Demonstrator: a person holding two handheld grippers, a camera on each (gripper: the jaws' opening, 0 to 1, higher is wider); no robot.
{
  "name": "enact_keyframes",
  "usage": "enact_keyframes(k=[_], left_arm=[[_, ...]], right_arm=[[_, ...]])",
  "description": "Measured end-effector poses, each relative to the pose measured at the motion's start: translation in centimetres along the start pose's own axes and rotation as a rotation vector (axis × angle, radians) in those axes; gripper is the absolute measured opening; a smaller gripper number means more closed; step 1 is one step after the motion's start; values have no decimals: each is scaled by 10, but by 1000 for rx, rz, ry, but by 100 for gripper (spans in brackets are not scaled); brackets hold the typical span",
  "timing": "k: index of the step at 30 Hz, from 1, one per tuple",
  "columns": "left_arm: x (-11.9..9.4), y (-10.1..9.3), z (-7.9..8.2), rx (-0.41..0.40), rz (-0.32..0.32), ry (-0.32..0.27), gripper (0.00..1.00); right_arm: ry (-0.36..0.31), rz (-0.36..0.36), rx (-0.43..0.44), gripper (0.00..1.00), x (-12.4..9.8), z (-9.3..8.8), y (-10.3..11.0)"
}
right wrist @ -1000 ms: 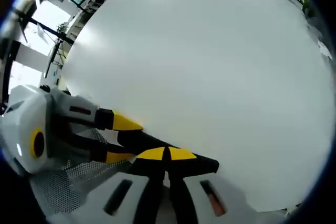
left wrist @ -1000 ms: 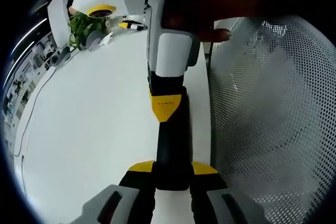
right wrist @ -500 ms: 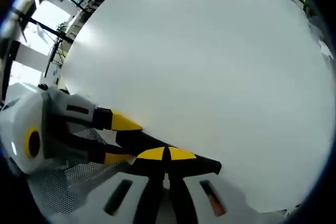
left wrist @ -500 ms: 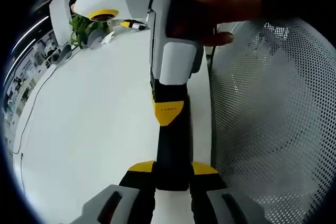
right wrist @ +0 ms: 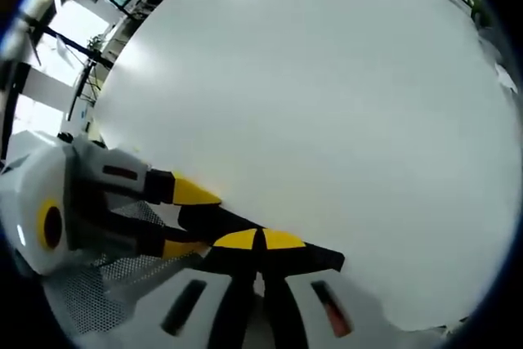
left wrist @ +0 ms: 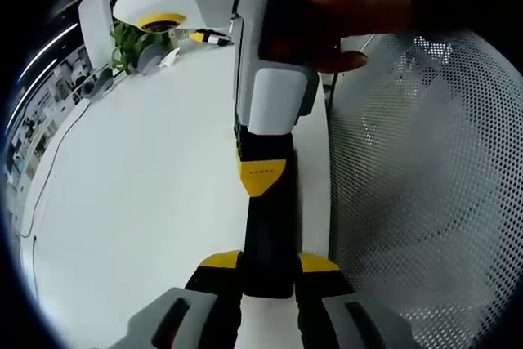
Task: Press the specified remote control buttons in sequence, fully releasing each button before pressing the next.
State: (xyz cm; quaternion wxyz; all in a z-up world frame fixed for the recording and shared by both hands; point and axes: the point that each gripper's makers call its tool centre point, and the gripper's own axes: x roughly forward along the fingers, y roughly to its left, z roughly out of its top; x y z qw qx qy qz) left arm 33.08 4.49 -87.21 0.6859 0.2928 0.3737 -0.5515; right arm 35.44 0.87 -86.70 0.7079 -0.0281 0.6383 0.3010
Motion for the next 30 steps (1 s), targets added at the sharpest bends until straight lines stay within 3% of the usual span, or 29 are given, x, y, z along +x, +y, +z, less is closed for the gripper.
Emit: enact_keyframes(k=[13, 19, 24, 30], left_arm=[[0, 1, 1, -9, 2, -9, 24], [0, 1, 1, -7, 3, -8, 25], [1, 1, 1, -5, 2, -6, 25], [1, 2, 2, -6, 3, -8, 25]], right_arm=[[47, 38, 19, 0, -3, -10, 7], [48, 27, 3, 0, -1, -11, 7], [44, -25, -83, 0, -1, -11, 9], [45, -32, -90, 0, 0, -11, 6]])
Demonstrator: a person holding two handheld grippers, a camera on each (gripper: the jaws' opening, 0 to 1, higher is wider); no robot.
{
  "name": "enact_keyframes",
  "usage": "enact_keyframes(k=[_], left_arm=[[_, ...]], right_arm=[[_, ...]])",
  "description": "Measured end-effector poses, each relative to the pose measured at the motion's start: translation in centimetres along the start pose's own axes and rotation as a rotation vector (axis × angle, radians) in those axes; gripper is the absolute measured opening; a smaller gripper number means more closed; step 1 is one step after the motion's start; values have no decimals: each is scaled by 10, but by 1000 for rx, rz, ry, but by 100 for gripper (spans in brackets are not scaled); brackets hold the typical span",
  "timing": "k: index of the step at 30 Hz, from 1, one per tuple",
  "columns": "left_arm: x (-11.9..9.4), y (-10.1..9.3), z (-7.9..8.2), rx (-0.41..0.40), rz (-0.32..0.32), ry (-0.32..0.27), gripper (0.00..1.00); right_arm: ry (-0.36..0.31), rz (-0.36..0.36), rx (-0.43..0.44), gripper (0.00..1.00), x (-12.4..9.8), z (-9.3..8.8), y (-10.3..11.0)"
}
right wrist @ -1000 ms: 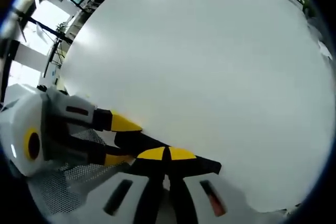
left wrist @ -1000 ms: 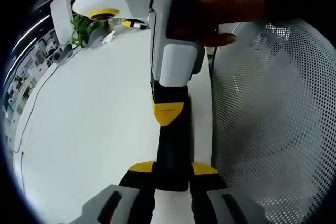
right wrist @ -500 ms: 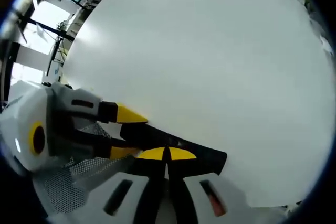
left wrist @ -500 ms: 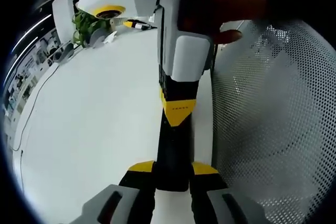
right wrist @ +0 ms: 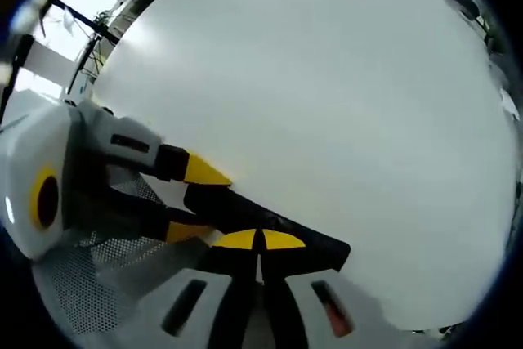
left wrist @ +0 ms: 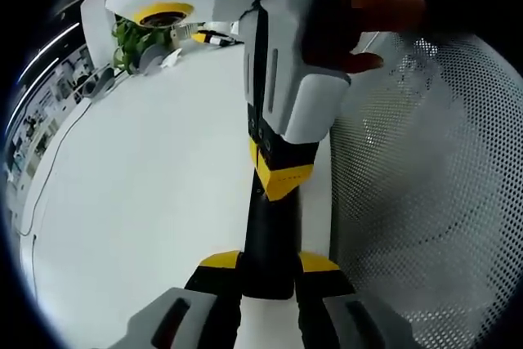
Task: Press the specified remote control buttons in sequence, fully releasing each button before pressing the next.
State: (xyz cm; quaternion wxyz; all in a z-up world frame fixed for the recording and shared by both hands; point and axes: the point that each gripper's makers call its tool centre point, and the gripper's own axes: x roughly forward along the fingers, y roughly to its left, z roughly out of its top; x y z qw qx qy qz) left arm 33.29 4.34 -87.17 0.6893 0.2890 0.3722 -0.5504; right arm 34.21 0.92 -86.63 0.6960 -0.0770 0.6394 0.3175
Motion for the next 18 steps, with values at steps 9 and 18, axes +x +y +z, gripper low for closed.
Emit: enact_keyframes(k=[9, 18], left_arm=[[0, 0, 1, -8, 4, -6, 25], [2, 4, 3, -29, 22, -18, 25]], right_arm=[[-4, 34, 55, 0, 0, 0, 0], [-13, 52, 129, 0, -4, 2, -8]])
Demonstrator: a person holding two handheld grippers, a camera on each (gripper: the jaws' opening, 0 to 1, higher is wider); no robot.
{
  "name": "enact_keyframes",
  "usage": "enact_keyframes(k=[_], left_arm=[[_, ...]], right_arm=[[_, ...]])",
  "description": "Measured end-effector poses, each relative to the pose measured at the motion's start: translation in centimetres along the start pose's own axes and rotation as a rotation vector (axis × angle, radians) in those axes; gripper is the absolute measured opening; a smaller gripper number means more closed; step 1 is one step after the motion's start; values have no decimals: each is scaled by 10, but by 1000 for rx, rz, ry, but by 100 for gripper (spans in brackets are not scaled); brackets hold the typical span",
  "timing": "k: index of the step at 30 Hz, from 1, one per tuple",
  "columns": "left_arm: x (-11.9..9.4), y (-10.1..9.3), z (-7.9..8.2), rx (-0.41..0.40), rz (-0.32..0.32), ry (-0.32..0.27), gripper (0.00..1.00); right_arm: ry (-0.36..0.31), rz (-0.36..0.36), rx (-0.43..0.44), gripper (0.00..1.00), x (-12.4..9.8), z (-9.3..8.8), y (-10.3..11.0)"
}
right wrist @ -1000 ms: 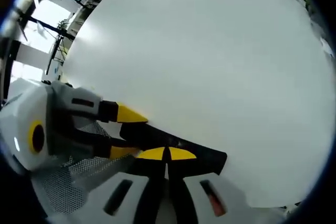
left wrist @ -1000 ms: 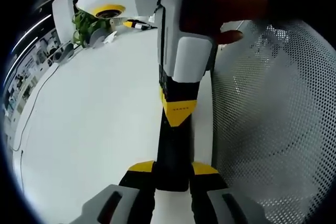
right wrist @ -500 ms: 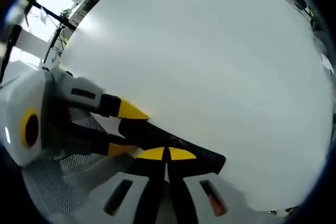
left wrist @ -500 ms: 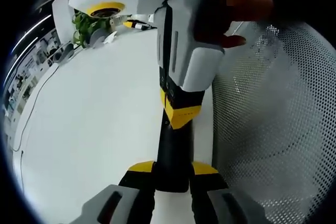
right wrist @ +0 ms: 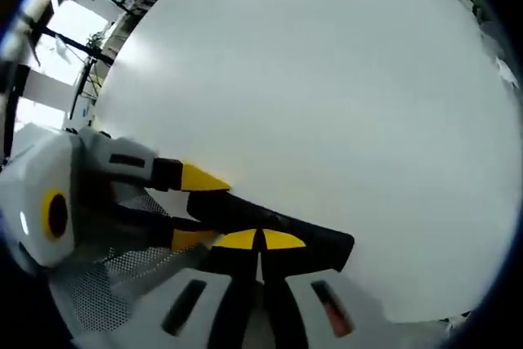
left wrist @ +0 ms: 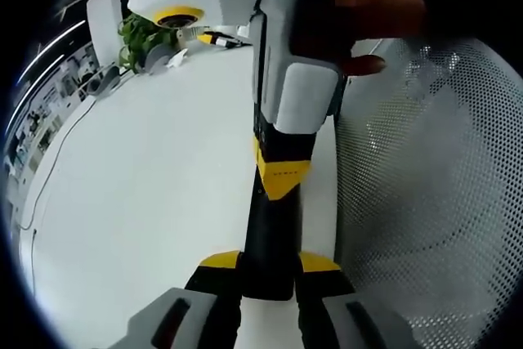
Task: Press the specified remote control buttons in sequence, fully releasing each button before pressing the next.
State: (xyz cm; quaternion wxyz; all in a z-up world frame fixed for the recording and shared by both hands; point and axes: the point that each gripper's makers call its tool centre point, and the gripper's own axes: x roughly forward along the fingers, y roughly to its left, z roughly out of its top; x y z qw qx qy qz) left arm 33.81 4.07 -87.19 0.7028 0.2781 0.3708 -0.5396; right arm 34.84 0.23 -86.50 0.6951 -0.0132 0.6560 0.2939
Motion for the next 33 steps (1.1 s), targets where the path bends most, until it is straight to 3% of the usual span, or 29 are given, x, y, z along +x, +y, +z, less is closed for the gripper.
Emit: enact_keyframes(k=[4, 12, 23, 33], left_arm=[[1, 2, 1, -6, 6, 0, 25], [1, 3, 2, -4, 14, 5, 25], [2, 3, 1, -9, 10, -25, 25], [2, 2, 2, -10, 8, -44, 26]], right_arm=[[-16, -16, 21, 0, -4, 1, -5], [-4, 22, 78, 0, -8, -3, -3], [51, 30, 41, 0, 0, -12, 3], [86, -25, -34, 0, 5, -15, 0]])
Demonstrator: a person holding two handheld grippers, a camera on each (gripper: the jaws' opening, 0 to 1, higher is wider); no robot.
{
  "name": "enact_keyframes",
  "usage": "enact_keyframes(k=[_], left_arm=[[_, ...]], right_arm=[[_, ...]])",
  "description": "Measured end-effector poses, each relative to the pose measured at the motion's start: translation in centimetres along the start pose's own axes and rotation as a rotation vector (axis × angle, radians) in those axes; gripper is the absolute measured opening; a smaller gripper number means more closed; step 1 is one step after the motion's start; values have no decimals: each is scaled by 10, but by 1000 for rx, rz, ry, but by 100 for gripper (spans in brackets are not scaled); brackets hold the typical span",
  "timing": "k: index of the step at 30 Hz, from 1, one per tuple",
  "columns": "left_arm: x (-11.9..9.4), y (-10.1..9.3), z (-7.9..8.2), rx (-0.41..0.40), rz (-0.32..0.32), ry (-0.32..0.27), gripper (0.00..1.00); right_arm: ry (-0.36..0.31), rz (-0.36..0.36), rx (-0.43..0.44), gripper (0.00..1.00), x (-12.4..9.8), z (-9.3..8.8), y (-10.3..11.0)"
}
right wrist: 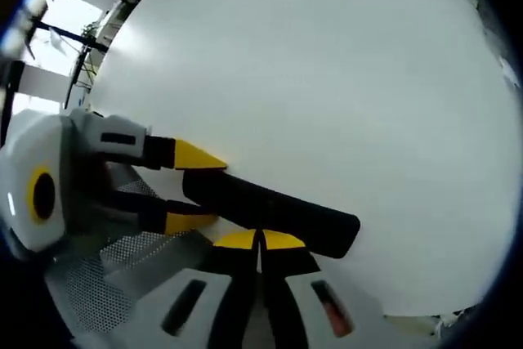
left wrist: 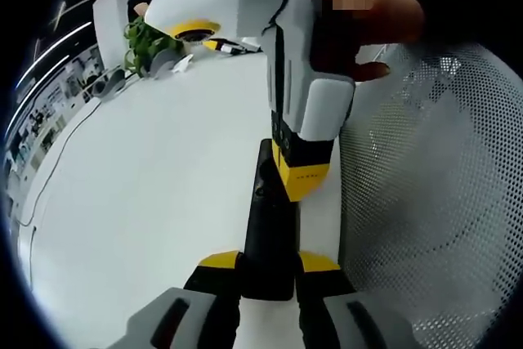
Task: Press the specified remote control buttons in sequence, fully releasing each button before pressing the next.
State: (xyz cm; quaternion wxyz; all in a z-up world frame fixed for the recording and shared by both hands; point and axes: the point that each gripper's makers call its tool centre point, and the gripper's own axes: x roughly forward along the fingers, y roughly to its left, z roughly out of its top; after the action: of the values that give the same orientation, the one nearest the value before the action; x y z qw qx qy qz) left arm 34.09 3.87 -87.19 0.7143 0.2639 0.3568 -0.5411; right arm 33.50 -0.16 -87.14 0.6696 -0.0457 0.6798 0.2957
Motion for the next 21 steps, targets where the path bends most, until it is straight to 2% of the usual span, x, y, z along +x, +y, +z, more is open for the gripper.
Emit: enact_keyframes(k=[8, 13, 15, 19, 21], left_arm=[[0, 0, 0, -3, 4, -6, 26], [0, -1, 0, 1, 3, 0, 26], [0, -1, 0, 3, 3, 1, 26], [0, -1, 0, 0, 6, -4, 26], [0, -1, 0, 0, 6, -4, 26]], right_arm=[[1, 32, 55, 0, -3, 1, 0], [-77, 80, 64, 0, -9, 14, 8], [-116, 74, 53, 0, -9, 21, 7], [-88, 112, 66, 0, -4, 17, 12], [-82, 107, 63, 0, -2, 16, 14]])
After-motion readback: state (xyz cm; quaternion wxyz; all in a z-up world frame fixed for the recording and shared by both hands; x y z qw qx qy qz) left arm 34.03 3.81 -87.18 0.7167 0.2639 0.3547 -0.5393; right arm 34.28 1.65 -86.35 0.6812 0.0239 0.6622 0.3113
